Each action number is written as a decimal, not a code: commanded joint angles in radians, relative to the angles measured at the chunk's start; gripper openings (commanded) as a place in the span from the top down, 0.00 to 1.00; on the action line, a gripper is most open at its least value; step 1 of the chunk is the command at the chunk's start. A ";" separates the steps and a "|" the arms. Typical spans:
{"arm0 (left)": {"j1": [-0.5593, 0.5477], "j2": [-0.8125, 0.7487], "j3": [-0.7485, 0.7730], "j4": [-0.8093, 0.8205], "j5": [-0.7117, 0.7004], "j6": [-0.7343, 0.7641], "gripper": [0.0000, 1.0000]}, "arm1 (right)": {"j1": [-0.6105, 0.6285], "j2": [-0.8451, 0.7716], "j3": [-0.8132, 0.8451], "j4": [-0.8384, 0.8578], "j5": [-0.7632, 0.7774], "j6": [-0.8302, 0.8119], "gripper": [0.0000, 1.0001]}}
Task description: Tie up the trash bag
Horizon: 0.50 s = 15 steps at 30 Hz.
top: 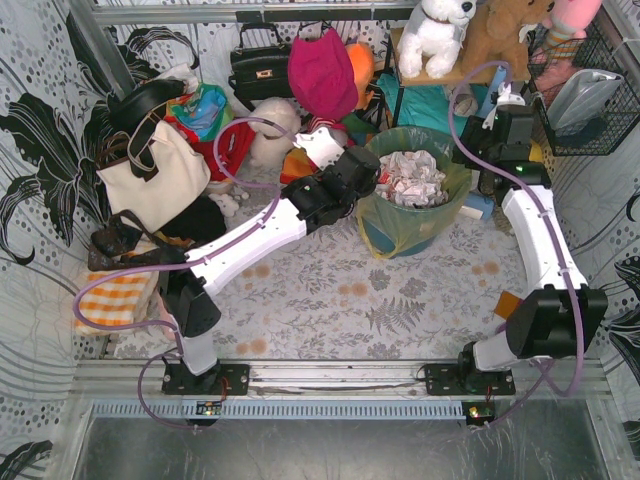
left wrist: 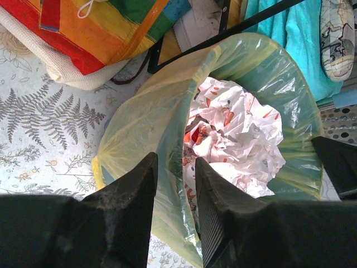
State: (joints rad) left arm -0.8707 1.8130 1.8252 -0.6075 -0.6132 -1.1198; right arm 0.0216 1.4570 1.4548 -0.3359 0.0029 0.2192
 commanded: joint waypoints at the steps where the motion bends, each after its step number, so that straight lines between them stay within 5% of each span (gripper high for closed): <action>1: -0.007 0.009 0.039 -0.012 -0.047 -0.032 0.60 | -0.006 0.029 0.041 0.009 -0.032 -0.011 0.53; 15: -0.007 0.015 0.035 -0.002 -0.031 -0.019 0.68 | -0.006 0.031 0.056 -0.006 -0.066 -0.011 0.81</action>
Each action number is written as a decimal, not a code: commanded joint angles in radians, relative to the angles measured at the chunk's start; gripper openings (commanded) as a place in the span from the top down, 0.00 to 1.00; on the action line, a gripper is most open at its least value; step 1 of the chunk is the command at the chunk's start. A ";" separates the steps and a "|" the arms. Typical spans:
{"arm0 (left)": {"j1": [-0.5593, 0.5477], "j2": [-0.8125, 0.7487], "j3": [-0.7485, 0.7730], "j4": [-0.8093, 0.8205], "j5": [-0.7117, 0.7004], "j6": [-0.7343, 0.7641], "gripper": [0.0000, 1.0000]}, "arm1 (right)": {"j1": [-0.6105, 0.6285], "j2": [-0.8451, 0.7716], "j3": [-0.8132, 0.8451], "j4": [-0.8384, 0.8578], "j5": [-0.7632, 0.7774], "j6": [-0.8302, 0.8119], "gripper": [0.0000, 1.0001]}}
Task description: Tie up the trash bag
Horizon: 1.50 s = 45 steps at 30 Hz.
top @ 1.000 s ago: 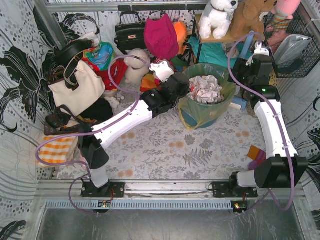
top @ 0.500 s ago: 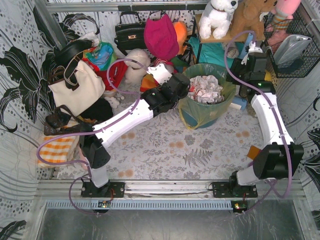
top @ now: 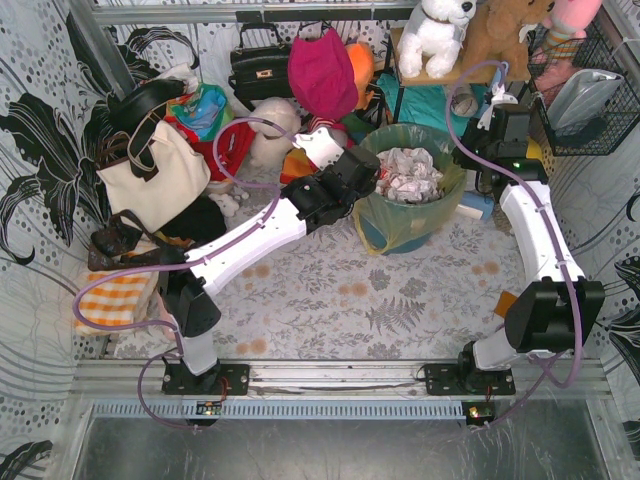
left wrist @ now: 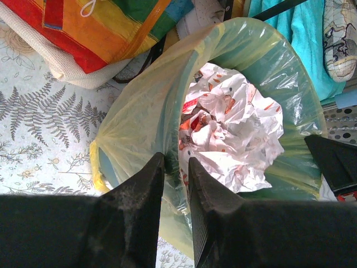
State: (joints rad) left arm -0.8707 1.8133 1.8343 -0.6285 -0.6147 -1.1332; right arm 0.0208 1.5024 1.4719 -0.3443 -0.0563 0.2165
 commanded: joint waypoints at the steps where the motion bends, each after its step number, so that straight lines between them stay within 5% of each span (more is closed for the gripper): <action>1: -0.006 0.016 0.026 0.017 -0.030 -0.006 0.68 | -0.005 -0.016 0.037 0.003 -0.008 -0.004 0.81; 8: -0.005 0.015 0.026 0.000 -0.047 -0.011 0.70 | -0.005 -0.005 0.028 0.001 -0.025 0.004 0.76; 14: 0.000 0.021 0.034 -0.011 -0.067 0.001 0.71 | -0.005 -0.009 0.016 0.006 -0.033 0.007 0.83; 23: 0.045 -0.011 0.023 -0.004 -0.067 0.075 0.89 | -0.005 -0.035 0.001 0.004 -0.040 0.012 1.00; 31: 0.071 -0.146 -0.077 0.058 -0.087 0.230 0.97 | 0.016 -0.106 -0.033 -0.012 -0.138 0.128 1.00; 45: 0.073 -0.596 -0.398 0.055 0.034 0.442 1.00 | 0.454 -0.268 -0.048 -0.106 0.062 0.342 1.00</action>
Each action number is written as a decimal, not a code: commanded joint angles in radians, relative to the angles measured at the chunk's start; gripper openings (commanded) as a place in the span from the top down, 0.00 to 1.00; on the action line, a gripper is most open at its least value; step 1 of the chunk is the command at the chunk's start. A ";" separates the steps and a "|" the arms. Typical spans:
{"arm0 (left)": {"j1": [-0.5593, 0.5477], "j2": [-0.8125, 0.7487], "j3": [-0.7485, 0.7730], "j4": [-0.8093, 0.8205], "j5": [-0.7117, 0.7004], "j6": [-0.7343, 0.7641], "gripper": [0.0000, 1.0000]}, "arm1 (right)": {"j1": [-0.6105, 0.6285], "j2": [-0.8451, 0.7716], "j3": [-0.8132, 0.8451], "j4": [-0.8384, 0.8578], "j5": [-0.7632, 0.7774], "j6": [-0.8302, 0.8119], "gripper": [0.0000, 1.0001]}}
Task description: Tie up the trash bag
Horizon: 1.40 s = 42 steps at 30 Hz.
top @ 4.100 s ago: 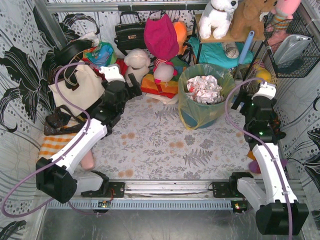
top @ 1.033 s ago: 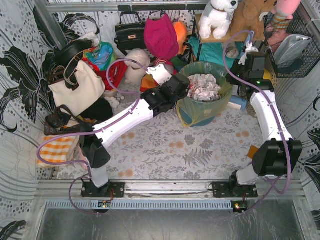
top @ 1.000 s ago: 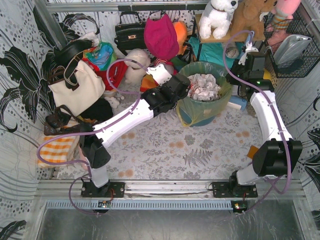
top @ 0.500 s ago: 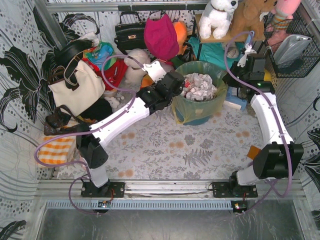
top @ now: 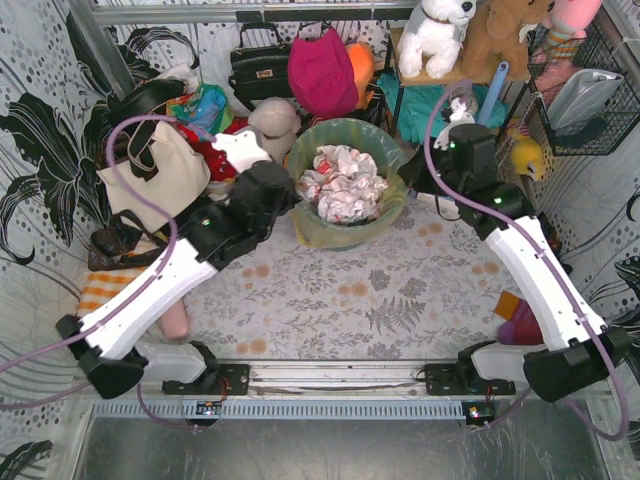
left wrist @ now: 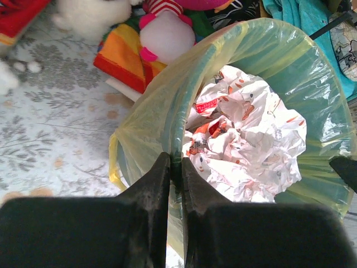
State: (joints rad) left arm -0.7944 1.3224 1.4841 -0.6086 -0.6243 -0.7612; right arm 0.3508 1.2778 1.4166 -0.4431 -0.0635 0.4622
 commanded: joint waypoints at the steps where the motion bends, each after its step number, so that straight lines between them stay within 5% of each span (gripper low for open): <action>1: -0.003 -0.132 -0.056 0.008 0.040 0.068 1.00 | 0.162 -0.047 0.008 -0.014 0.106 0.113 1.00; 14: -0.003 -0.266 -0.077 -0.332 0.150 0.056 1.00 | 0.602 -0.028 0.057 -0.191 0.409 0.343 1.00; 25: -0.002 -0.315 -0.214 -0.341 0.298 0.002 1.00 | 0.669 -0.064 0.044 -0.386 0.402 0.477 1.00; 35: 0.003 -0.276 -0.169 -0.334 0.189 0.042 0.98 | 0.669 -0.078 -0.002 -0.330 0.368 0.539 1.00; 42: 0.020 -0.231 -0.144 -0.281 0.161 0.097 0.81 | 0.668 -0.103 -0.039 -0.307 0.383 0.581 0.64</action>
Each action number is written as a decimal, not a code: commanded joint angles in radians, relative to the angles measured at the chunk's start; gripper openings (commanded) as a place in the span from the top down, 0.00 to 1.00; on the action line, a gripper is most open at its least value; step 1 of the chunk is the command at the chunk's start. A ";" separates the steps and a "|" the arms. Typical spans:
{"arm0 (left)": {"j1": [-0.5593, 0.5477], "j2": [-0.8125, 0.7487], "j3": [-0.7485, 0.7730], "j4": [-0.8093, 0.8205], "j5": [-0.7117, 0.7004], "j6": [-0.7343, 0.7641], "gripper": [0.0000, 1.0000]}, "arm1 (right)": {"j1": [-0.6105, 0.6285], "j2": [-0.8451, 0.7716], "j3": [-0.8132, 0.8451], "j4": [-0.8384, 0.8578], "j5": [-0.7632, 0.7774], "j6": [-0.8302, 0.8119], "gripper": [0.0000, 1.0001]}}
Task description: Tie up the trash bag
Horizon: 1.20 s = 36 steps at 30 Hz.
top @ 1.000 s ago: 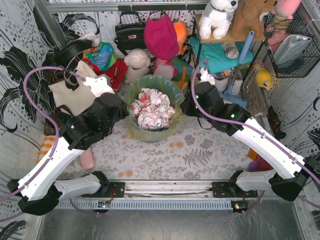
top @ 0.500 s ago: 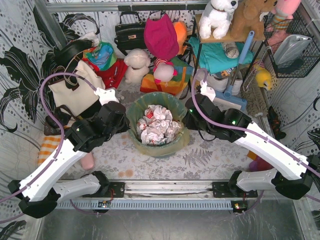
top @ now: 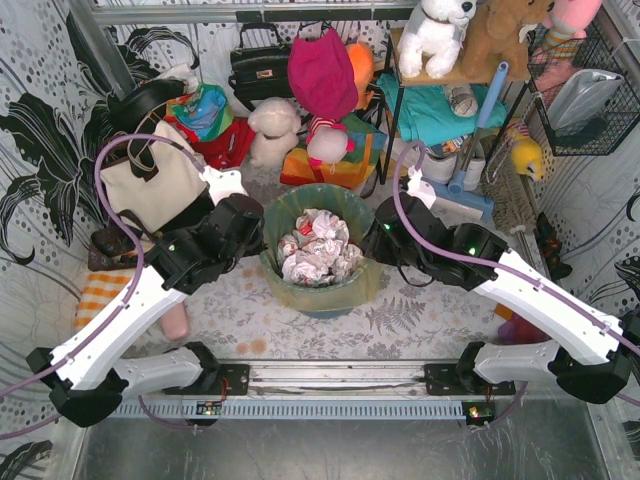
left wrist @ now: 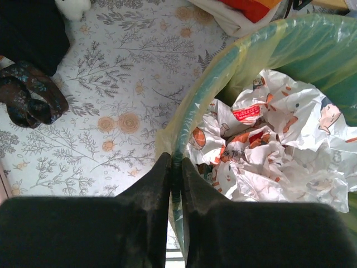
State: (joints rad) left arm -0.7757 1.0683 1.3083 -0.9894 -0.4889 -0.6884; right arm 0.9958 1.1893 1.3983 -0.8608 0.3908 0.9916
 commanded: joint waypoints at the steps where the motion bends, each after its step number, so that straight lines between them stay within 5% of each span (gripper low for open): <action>1: 0.004 0.027 0.034 0.098 0.023 0.026 0.76 | 0.023 -0.022 -0.028 0.113 -0.061 0.056 0.61; 6: 0.013 0.025 0.044 0.099 0.010 0.030 0.62 | 0.023 -0.067 -0.055 0.118 0.005 0.049 0.47; 14: 0.022 -0.016 0.062 0.114 -0.031 0.036 0.23 | 0.002 -0.080 0.046 0.022 0.154 -0.097 0.33; 26: 0.138 -0.090 0.026 0.067 -0.191 -0.055 0.21 | -0.461 -0.030 -0.015 0.129 -0.254 -0.354 0.30; 32: 0.411 -0.151 -0.157 0.172 0.097 -0.035 0.22 | -0.605 -0.073 -0.200 0.203 -0.381 -0.377 0.33; 36: 0.499 -0.189 -0.372 0.288 0.319 -0.089 0.25 | -0.644 -0.110 -0.348 0.271 -0.493 -0.337 0.35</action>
State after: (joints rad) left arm -0.3336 0.9081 1.0893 -0.8356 -0.4206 -0.7292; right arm 0.3767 1.1286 1.1503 -0.6720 0.0425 0.6491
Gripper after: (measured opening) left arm 0.766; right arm 0.661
